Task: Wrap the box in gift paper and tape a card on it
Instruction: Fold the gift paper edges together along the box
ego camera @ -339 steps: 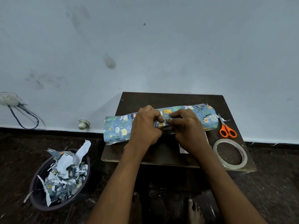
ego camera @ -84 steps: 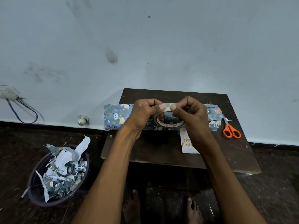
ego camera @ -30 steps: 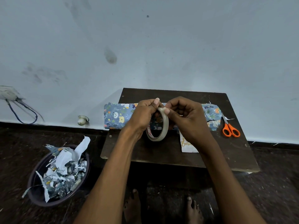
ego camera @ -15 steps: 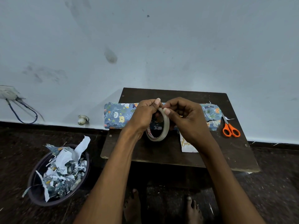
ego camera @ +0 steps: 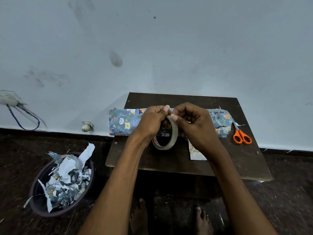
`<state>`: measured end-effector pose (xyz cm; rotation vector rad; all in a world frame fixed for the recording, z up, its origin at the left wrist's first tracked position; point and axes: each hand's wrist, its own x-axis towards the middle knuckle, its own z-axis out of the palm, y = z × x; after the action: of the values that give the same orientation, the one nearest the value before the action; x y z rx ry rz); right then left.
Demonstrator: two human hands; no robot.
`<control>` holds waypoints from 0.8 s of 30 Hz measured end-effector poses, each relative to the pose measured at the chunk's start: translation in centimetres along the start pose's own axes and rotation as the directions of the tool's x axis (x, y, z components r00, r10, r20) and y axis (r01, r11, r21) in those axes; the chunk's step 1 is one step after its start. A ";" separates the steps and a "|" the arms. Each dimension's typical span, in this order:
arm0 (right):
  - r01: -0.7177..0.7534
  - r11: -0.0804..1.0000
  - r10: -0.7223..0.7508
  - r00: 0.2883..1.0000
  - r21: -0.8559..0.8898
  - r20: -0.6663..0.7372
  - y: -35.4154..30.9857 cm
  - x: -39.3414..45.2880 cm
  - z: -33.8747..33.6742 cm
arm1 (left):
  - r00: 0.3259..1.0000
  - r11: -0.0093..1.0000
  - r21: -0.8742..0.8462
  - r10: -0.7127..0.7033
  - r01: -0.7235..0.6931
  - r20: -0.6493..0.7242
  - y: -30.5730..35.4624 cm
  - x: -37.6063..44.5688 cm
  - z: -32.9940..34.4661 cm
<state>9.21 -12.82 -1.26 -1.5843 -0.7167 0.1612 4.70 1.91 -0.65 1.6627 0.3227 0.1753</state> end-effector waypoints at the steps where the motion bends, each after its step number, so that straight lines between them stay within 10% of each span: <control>1: 0.002 1.000 -0.002 1.000 -0.006 -0.002 0.0 0.0 0.0 | 1.000 1.000 0.000 -0.001 0.001 0.001 0.0 0.0 0.0; 24: -0.001 0.996 0.010 0.994 -0.092 0.106 0.2 0.2 0.2 | 0.999 0.998 0.056 0.034 -0.034 -0.004 -0.6 0.5 0.1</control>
<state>9.30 -12.50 -1.39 -1.6748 -0.8129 0.2212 5.08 2.05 -1.31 1.7237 0.3051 0.1972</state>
